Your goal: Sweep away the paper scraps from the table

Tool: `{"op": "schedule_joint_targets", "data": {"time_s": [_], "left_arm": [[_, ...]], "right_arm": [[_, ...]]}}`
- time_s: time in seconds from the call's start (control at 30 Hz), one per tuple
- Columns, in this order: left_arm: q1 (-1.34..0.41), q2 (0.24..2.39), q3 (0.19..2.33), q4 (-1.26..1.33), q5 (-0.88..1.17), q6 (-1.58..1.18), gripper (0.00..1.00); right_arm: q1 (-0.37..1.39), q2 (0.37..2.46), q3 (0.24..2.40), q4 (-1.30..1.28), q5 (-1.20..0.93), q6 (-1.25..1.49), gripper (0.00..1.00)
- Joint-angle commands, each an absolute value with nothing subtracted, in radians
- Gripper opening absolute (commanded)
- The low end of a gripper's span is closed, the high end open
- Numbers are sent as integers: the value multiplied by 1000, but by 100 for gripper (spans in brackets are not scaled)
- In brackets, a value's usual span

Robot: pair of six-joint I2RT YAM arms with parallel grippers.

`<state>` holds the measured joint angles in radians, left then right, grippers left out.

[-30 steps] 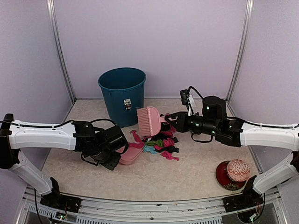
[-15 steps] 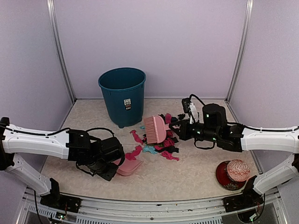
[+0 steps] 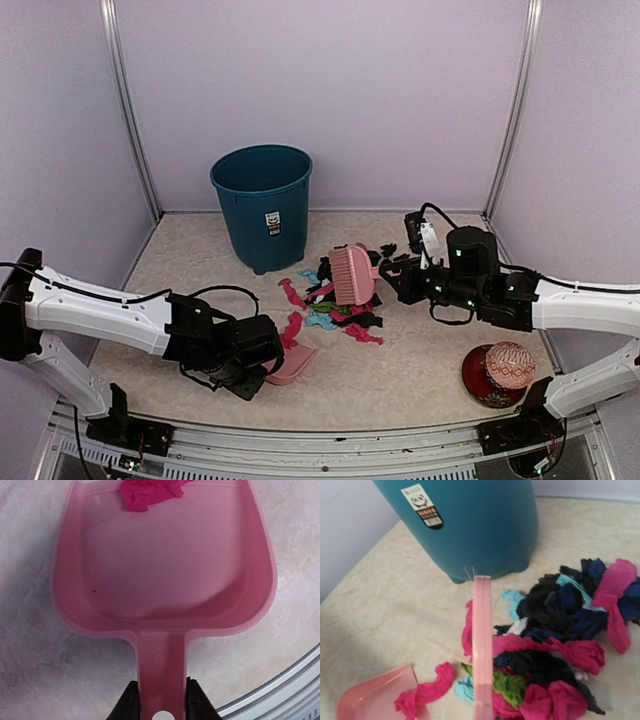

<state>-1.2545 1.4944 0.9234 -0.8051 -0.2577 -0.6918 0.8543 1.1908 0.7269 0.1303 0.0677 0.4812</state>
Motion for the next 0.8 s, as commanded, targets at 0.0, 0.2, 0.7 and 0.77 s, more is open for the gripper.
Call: {"op": "schedule_joint_targets", "data": {"time_s": [0.0, 0.2, 0.7, 0.77], "left_arm": [[-1286, 1494, 901, -737, -289, -692, 29], [-1302, 1478, 868, -695, -338, -741, 44], [-1424, 1359, 683, -498, -509, -973, 79], [-1428, 1332, 636, -429, -524, -984, 79]], "right_arm": [[860, 1162, 713, 115, 99, 466, 0], [861, 1169, 715, 117, 89, 437, 0], [861, 1155, 681, 125, 79, 445, 0], [861, 1149, 676, 126, 79, 448, 0]]}}
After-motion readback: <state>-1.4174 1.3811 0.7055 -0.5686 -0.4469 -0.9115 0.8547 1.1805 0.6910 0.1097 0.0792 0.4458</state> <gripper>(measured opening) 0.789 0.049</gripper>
